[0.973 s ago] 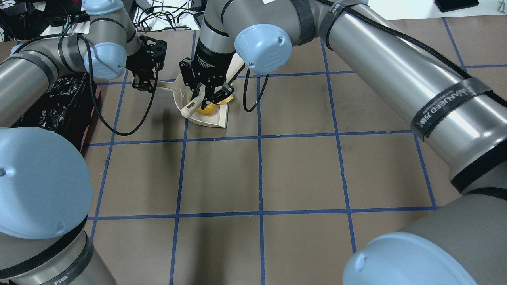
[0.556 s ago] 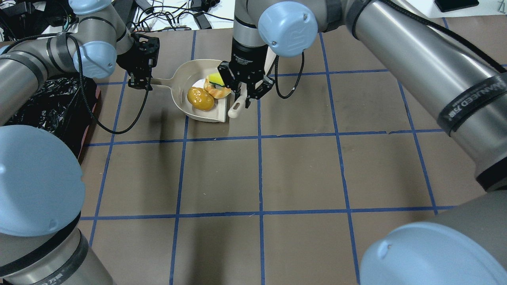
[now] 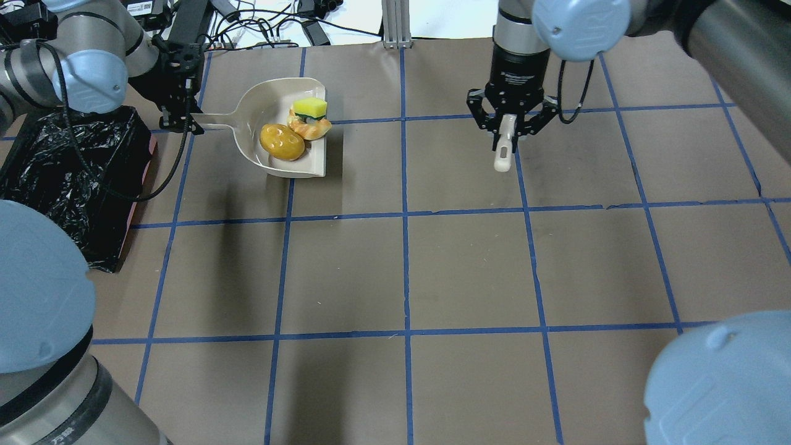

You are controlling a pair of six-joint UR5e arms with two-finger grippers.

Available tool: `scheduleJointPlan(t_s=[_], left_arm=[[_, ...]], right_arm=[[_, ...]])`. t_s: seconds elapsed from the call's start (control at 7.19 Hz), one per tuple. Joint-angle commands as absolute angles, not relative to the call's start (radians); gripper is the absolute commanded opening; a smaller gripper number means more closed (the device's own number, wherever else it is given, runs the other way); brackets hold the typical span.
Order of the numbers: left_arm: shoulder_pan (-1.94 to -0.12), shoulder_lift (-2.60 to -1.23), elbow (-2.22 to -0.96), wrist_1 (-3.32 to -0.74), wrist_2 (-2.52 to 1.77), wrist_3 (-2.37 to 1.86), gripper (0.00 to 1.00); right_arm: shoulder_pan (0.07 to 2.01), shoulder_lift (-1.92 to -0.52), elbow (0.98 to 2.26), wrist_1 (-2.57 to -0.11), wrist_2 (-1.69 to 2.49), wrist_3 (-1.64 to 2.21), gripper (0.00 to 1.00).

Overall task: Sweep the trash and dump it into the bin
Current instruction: 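Lift the dustpan over the black bin, left gripper, while the right returns the brush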

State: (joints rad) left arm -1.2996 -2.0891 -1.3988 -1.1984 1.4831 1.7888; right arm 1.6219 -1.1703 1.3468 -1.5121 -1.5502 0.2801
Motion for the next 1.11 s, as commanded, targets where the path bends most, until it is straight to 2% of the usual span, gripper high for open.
scheduleJointPlan(t_s=[0.0,0.42,0.97], left_arm=[[-1.228,-2.027,-1.370,-1.320,1.480,1.845,0.24],[-1.083,-1.973,-1.348,-1.443,1.391,1.908,0.24],[-0.880,-1.947,-1.280,-1.551,1.397,2.009,0.24]], right_arm=[[1.461,-1.166,1.390,-1.540,-1.554,0.033,0.00],[1.293,-1.149,1.494,-1.647,-1.586,-0.200,0.00],[1.236,-1.149,1.580,-1.709,-1.629,-0.252,0.00]])
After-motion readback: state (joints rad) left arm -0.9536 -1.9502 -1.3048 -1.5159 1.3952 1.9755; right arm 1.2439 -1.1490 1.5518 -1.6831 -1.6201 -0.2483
